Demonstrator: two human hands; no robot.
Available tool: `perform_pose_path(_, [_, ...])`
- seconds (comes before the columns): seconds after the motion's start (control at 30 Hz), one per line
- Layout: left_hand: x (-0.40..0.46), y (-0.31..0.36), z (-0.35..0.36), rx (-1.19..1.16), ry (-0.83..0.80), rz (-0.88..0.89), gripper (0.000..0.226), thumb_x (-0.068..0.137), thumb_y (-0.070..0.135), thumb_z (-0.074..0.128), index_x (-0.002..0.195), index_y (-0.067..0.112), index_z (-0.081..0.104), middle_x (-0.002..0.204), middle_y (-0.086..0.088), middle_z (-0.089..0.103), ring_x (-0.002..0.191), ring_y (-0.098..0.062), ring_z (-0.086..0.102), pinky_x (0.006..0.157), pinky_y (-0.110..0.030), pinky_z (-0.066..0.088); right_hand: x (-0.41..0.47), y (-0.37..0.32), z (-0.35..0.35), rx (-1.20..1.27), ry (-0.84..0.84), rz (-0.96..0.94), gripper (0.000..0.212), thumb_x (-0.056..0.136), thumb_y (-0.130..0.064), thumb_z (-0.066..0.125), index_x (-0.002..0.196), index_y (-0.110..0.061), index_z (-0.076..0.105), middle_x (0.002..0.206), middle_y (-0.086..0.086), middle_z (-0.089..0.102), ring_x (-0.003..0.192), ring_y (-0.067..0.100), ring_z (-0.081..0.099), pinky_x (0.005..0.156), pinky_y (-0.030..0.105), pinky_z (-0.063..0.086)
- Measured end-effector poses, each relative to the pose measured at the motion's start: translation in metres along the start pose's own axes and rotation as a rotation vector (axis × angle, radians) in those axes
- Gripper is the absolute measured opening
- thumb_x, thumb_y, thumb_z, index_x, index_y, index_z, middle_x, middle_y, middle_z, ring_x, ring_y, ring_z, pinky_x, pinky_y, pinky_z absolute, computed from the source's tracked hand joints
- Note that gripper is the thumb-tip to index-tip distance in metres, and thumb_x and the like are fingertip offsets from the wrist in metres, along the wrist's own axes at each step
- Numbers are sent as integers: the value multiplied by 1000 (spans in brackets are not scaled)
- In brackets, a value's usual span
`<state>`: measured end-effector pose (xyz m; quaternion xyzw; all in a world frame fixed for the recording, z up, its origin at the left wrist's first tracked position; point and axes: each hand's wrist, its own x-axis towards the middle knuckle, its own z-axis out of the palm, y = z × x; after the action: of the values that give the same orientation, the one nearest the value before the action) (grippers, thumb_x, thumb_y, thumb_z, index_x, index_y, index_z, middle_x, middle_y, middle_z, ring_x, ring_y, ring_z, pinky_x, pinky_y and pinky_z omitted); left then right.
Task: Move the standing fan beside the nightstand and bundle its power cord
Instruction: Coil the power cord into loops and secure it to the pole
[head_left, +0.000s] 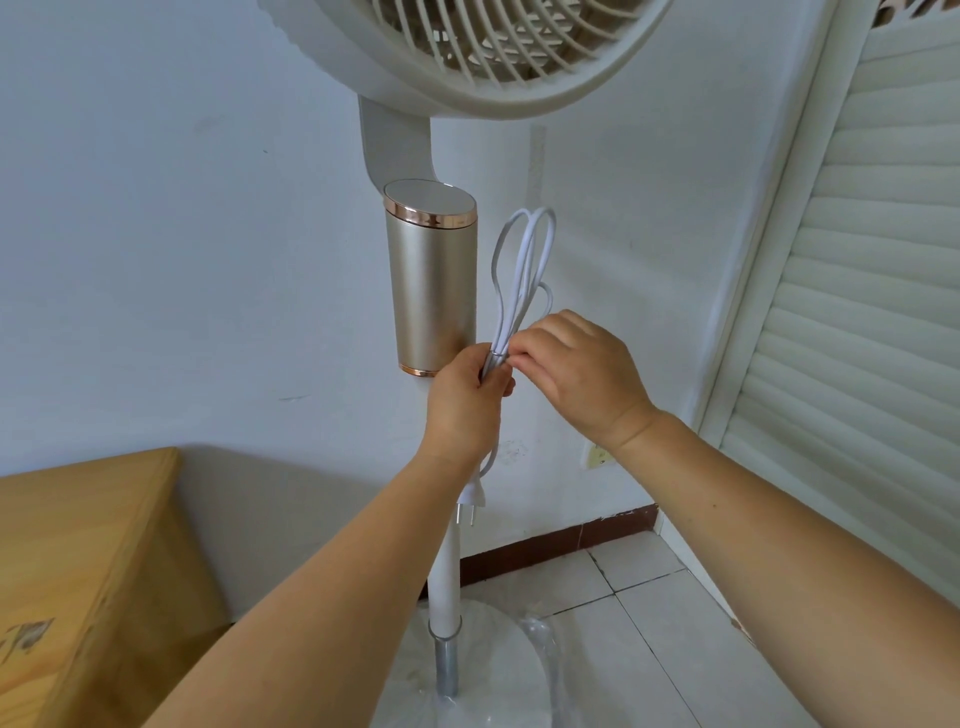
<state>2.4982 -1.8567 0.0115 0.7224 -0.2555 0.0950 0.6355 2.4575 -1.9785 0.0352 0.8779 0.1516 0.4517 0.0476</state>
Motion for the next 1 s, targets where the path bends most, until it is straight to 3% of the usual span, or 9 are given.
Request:
perform_pose_path(0.13, [0,2,0,15,7,-3,19,92,13,48,90,-2,60,67,1,56,63,-8,51,55,-5,40,0,-11,7,125,-17,189,13,88,-12,57,81,-3,61,80,12,63,75,29,58,60,31,44])
perform_pose_path(0.23, [0,3,1,15,-1,4,21,92,15,49,90,-3,60,77,-14,60,71,-17,52,59,-16,43,-1,-16,12,373,-85,419,14,93,-15,47,82,-7,51,89,10,60,83,24,55,69,35,47])
perform_pose_path(0.33, [-1,3,0,10,-16,2,19,91,16,50,90,0,61,86,-22,64,75,-21,54,64,-24,44,0,-22,11,622,-149,643,14,94,-16,45,80,-13,48,79,-3,59,69,11,55,61,15,43])
perform_pose_path(0.4, [-2,2,-1,-7,-27,-2,16,91,15,51,89,4,62,81,-16,63,73,-18,53,63,-19,44,2,-26,8,800,-192,852,17,93,-18,45,80,-14,53,68,-9,54,59,5,47,54,11,36])
perform_pose_path(0.5, [-4,2,-1,-33,-42,-4,10,91,12,51,87,12,61,74,-2,58,68,-10,51,55,-7,41,6,-29,3,1147,-208,1178,20,88,-10,46,69,-13,54,57,-4,45,50,9,35,50,21,29])
perform_pose_path(0.6, [-6,-1,0,-55,-78,-7,13,89,9,50,89,13,62,77,-5,60,70,-10,51,55,-6,41,11,-27,-4,1317,-246,1387,26,83,-3,44,59,-13,47,52,-1,36,46,10,27,46,22,23])
perform_pose_path(0.8, [-6,1,-6,-170,-54,-57,27,92,23,46,75,22,67,70,7,62,64,6,55,58,-2,42,21,-20,-13,1408,-462,1575,25,83,-6,41,61,-14,48,50,-4,33,38,8,27,38,15,26])
perform_pose_path(0.93, [-8,4,-8,-148,-109,-53,30,91,17,52,69,34,65,58,16,64,61,14,56,54,3,38,22,-10,-15,1427,-609,1620,18,83,-11,42,66,-15,47,54,-5,34,41,7,29,43,18,26])
perform_pose_path(1.0, [-6,5,-8,-129,-96,-48,28,91,15,52,70,31,65,59,15,63,60,15,56,54,2,38,18,-10,-15,1479,-588,1596,16,84,-12,46,69,-14,51,53,-5,39,43,6,32,42,17,27])
